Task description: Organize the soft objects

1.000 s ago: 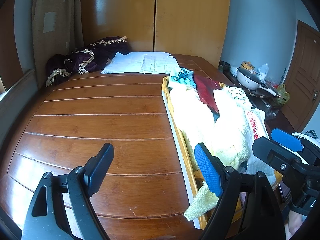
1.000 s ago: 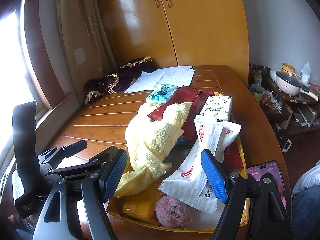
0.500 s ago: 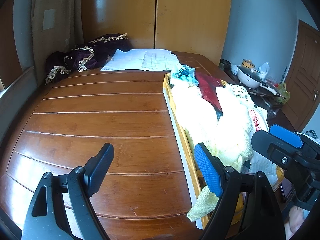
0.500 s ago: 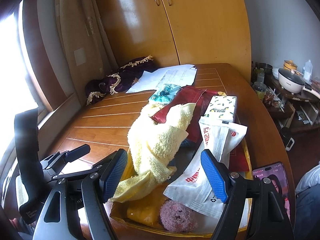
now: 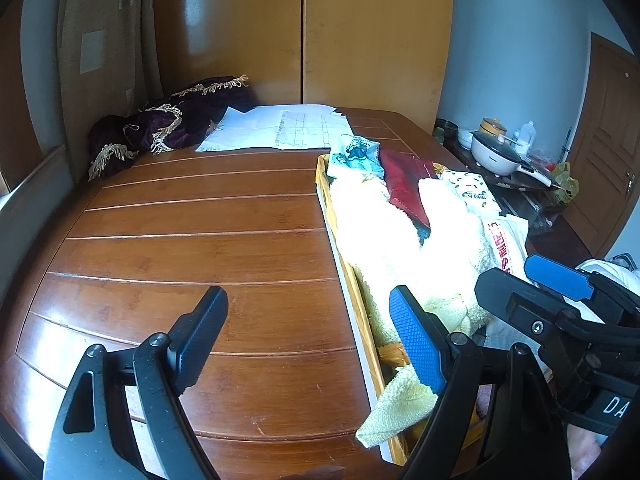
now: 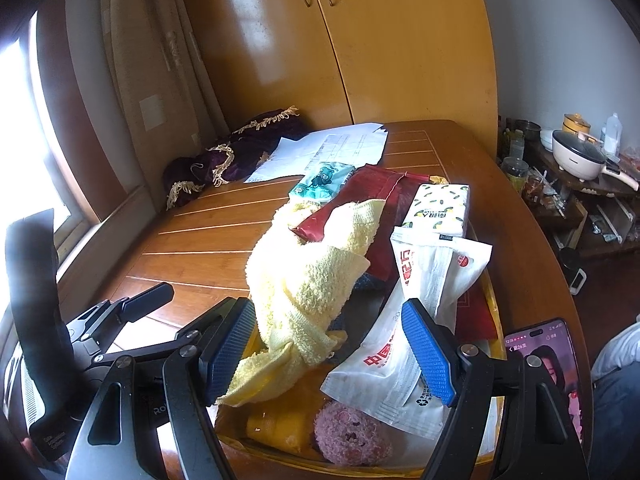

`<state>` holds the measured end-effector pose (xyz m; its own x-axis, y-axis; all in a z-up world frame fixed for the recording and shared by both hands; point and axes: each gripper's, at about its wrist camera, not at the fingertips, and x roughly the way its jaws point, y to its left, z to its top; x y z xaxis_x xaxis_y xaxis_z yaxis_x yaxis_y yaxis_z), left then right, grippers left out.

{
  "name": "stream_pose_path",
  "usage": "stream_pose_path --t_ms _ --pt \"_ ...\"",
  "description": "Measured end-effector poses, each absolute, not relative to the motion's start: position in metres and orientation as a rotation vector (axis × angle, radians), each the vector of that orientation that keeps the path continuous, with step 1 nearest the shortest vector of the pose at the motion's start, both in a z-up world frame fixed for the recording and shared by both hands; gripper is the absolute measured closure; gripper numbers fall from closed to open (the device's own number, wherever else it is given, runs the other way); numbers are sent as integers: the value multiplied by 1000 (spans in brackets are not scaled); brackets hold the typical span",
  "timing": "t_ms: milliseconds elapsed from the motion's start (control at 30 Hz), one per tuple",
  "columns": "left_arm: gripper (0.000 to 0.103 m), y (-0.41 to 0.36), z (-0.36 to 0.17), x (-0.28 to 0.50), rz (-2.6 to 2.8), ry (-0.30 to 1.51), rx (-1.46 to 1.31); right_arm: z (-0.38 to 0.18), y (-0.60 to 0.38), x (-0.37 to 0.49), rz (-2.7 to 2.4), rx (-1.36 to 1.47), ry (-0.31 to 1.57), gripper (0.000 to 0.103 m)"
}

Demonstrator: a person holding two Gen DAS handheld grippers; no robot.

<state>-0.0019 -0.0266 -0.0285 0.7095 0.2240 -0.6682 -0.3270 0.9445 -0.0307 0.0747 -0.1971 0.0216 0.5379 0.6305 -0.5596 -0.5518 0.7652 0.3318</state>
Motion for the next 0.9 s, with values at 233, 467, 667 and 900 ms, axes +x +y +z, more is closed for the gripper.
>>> stream_pose_path --t_ms 233,467,667,900 --pt "20 -28 -29 -2 304 721 -149 21 -198 75 701 126 716 25" --pt "20 -27 -31 -1 298 727 -151 21 -197 75 698 127 717 25" --pt "20 -28 -32 -1 296 730 -149 20 -197 75 698 134 718 25" --pt "20 -30 -34 -2 294 729 -144 20 -197 74 697 136 718 25"
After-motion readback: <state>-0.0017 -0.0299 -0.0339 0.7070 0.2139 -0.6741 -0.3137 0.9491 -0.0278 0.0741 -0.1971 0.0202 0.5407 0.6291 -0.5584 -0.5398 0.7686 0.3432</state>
